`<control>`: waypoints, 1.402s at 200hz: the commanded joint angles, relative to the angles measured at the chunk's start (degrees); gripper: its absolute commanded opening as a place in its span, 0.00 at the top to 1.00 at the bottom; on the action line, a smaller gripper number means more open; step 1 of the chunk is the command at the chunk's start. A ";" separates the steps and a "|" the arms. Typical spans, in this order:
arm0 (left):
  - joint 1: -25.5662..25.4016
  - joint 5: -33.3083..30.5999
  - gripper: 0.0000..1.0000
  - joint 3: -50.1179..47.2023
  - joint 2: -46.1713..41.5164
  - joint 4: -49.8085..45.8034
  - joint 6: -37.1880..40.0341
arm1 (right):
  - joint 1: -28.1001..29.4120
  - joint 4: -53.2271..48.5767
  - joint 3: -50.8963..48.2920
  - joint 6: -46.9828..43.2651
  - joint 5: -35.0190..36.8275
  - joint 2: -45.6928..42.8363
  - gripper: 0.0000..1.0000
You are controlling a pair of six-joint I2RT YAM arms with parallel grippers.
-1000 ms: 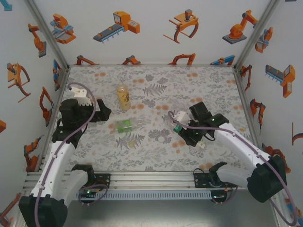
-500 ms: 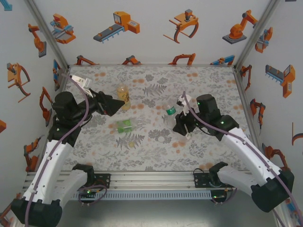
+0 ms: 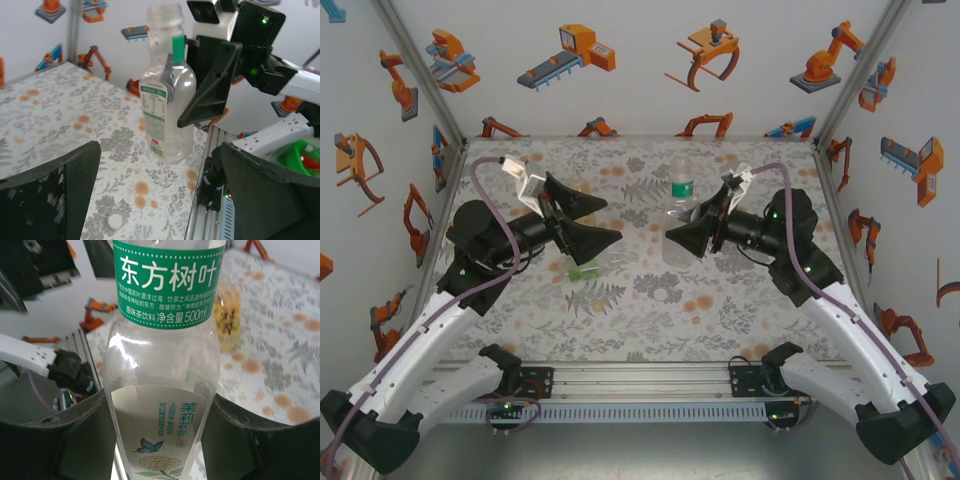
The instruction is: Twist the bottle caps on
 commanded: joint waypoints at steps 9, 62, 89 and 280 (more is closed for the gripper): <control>-3.88 0.70 0.03 3.36 2.74 6.99 2.78 | 0.37 12.72 4.00 7.79 -4.10 -0.61 0.58; -11.52 0.95 0.03 8.23 10.56 10.54 5.69 | 0.36 22.02 5.50 13.25 -4.98 0.16 0.59; -14.75 0.99 0.03 11.13 14.67 12.69 6.22 | 0.37 24.91 6.06 15.30 -5.75 0.77 0.60; -20.67 1.71 0.38 17.91 25.83 18.37 4.37 | 0.39 24.48 6.65 16.04 -5.26 -0.62 0.65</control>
